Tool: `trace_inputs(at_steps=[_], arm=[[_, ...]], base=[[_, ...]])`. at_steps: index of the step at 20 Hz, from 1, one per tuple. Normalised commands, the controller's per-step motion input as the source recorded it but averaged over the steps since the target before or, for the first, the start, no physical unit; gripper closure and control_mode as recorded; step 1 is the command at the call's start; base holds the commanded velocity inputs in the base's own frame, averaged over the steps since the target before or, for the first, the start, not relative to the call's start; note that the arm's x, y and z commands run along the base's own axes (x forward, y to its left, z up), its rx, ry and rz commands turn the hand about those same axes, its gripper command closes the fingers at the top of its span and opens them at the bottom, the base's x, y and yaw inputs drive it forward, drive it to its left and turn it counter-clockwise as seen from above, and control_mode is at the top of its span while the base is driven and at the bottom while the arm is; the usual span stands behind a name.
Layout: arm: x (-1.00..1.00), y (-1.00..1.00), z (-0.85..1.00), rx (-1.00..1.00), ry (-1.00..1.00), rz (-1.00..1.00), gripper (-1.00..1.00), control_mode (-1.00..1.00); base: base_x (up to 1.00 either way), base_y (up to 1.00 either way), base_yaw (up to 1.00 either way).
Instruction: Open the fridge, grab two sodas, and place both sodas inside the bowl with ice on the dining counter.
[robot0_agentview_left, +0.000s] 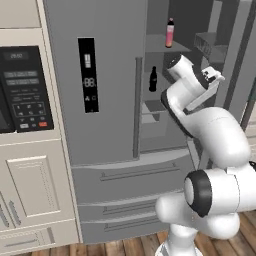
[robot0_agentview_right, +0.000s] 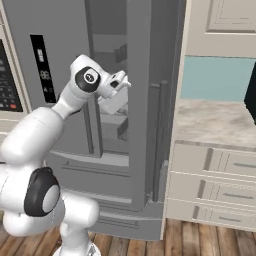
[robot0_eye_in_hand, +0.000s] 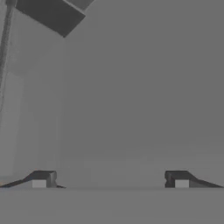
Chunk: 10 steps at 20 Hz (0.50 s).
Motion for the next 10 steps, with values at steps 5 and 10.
trace_inputs(at_steps=[5, 10], arm=[[0.24, -0.91, 0.0, 0.01, 0.01, 0.0, -1.0, -1.0], [-0.28, -0.25, -0.08, 0.03, -0.15, 0.05, -1.0, -1.0]], base=[[0.0, 0.0, 0.0], [0.0, 0.0, 0.0]])
